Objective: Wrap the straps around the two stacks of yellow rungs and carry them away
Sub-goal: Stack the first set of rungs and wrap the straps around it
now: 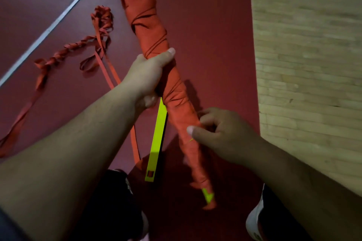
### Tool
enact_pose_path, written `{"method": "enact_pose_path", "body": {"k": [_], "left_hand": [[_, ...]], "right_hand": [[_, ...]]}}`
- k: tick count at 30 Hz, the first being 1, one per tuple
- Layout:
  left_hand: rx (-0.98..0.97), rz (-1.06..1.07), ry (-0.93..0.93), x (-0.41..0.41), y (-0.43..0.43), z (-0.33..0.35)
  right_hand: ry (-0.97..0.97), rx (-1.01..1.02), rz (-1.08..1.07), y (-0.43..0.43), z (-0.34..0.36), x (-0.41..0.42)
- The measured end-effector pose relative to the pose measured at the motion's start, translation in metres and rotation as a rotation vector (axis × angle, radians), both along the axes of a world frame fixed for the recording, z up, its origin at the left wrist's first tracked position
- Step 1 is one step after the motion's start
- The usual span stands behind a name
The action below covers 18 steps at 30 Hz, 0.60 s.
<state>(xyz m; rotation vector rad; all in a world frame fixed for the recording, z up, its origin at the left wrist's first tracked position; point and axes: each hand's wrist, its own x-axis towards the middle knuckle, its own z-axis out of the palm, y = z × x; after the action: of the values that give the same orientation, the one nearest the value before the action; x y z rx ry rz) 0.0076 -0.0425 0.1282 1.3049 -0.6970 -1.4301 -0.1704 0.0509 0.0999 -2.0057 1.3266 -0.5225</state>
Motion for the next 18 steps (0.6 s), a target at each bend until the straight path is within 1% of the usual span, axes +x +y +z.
{"method": "enact_pose_path", "body": {"k": [3, 5, 8, 10, 13, 15, 18], "left_hand": [[0.014, 0.038, 0.004, -0.008, 0.001, 0.001], [0.010, 0.044, -0.007, -0.013, 0.002, -0.001], [-0.023, 0.039, -0.117, -0.010, 0.001, -0.008], [-0.058, 0.005, -0.195, -0.008, 0.000, -0.009], [-0.107, -0.007, -0.268, -0.007, -0.001, -0.013], [-0.098, 0.005, -0.260, -0.010, -0.001, -0.013], [0.015, -0.020, -0.148, -0.014, 0.000, -0.008]], "right_hand": [[-0.029, -0.044, -0.130, -0.001, -0.005, 0.005], [-0.011, -0.069, -0.179, 0.000, -0.008, 0.007], [0.005, -0.181, -0.264, -0.001, -0.008, 0.006], [0.001, -0.207, -0.257, -0.003, -0.004, 0.002], [0.008, -0.138, -0.166, -0.002, -0.001, 0.001], [-0.007, -0.116, -0.152, 0.001, -0.001, 0.004], [0.048, -0.126, -0.155, 0.007, -0.002, 0.010]]}}
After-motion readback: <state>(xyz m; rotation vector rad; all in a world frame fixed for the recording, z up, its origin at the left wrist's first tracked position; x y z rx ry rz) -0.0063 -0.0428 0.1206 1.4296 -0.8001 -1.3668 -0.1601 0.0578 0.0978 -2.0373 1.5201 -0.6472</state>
